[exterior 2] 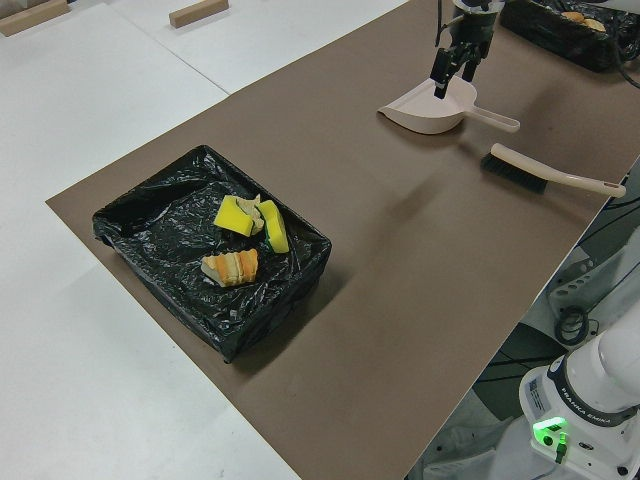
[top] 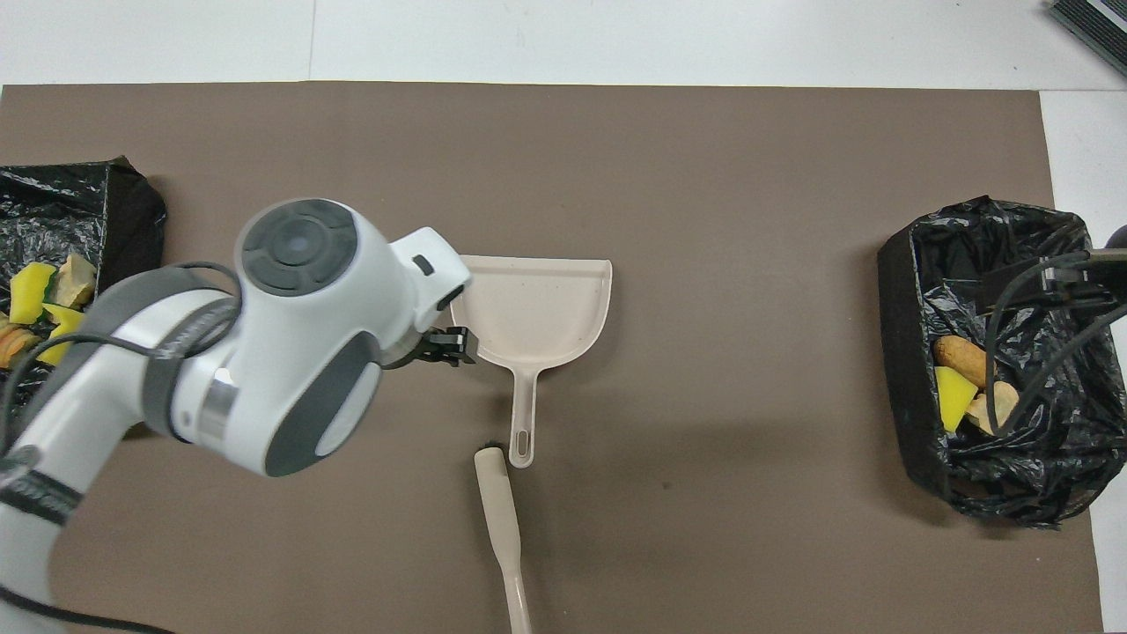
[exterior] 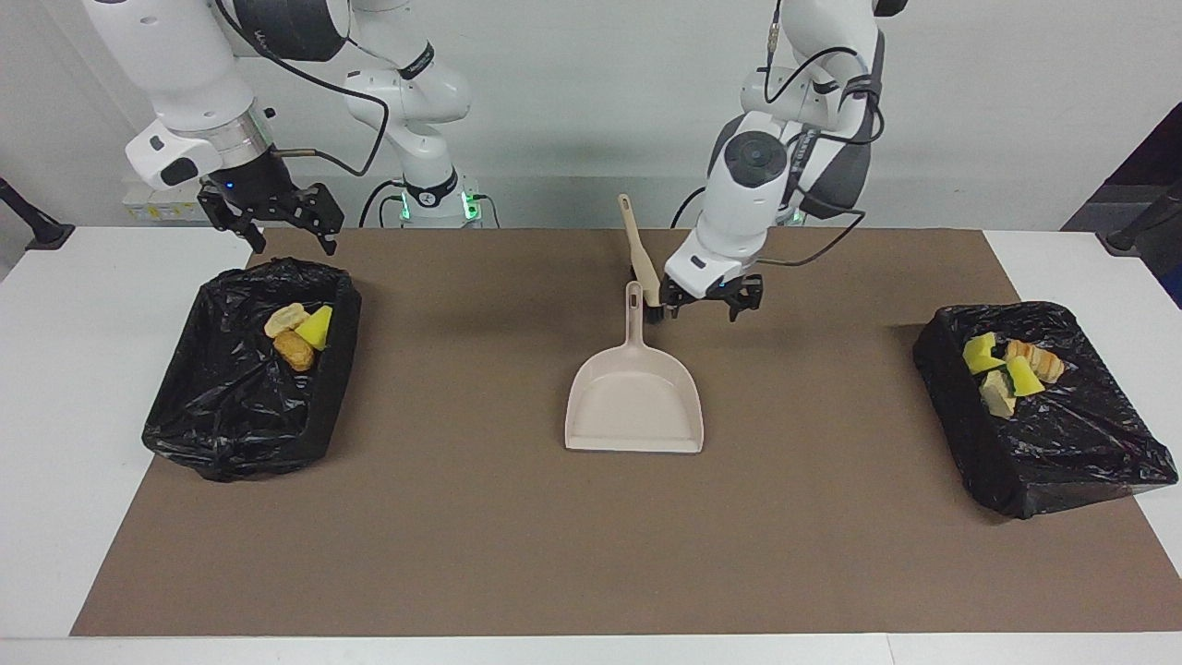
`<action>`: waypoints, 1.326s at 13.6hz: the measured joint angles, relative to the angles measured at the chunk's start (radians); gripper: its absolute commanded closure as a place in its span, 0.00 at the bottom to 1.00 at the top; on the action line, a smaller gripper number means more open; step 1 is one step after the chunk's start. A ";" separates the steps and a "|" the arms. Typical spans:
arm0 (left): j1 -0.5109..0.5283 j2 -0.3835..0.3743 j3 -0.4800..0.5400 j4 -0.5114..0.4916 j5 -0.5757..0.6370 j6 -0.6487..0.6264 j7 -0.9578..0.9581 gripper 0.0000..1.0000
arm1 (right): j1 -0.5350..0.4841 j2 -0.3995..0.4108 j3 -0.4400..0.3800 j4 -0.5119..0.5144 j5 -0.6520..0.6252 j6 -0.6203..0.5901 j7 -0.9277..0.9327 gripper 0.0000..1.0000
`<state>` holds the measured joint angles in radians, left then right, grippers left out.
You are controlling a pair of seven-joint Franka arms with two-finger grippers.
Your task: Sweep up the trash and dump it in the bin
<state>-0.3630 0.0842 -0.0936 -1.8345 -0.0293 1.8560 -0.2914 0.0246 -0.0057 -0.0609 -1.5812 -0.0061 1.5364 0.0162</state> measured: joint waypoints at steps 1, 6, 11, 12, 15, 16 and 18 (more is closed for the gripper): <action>0.044 -0.032 0.003 0.003 0.000 -0.007 0.048 0.00 | 0.000 0.000 0.000 0.000 0.000 0.000 0.000 0.00; 0.229 -0.087 0.018 0.187 0.024 -0.150 0.311 0.00 | 0.000 0.000 0.000 -0.001 0.000 0.000 0.000 0.00; 0.292 -0.086 0.021 0.296 0.027 -0.287 0.418 0.00 | -0.001 -0.004 -0.001 -0.007 0.000 -0.001 0.000 0.00; 0.292 -0.086 0.021 0.296 0.027 -0.292 0.430 0.00 | -0.001 -0.007 -0.001 -0.011 0.000 -0.001 0.000 0.00; 0.293 -0.087 0.028 0.297 0.027 -0.336 0.450 0.00 | -0.001 -0.010 -0.001 -0.016 0.000 -0.001 0.000 0.00; 0.293 -0.087 0.029 0.297 0.027 -0.341 0.451 0.00 | -0.002 -0.010 -0.001 -0.016 0.000 -0.001 0.000 0.00; 0.294 -0.087 0.031 0.297 0.027 -0.344 0.451 0.00 | -0.002 -0.010 -0.002 -0.016 0.000 -0.001 0.000 0.00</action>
<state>-0.0692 -0.0032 -0.0629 -1.5379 -0.0024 1.5121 0.1599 0.0226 -0.0161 -0.0624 -1.5973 -0.0061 1.5353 0.0162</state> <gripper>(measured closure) 0.000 0.000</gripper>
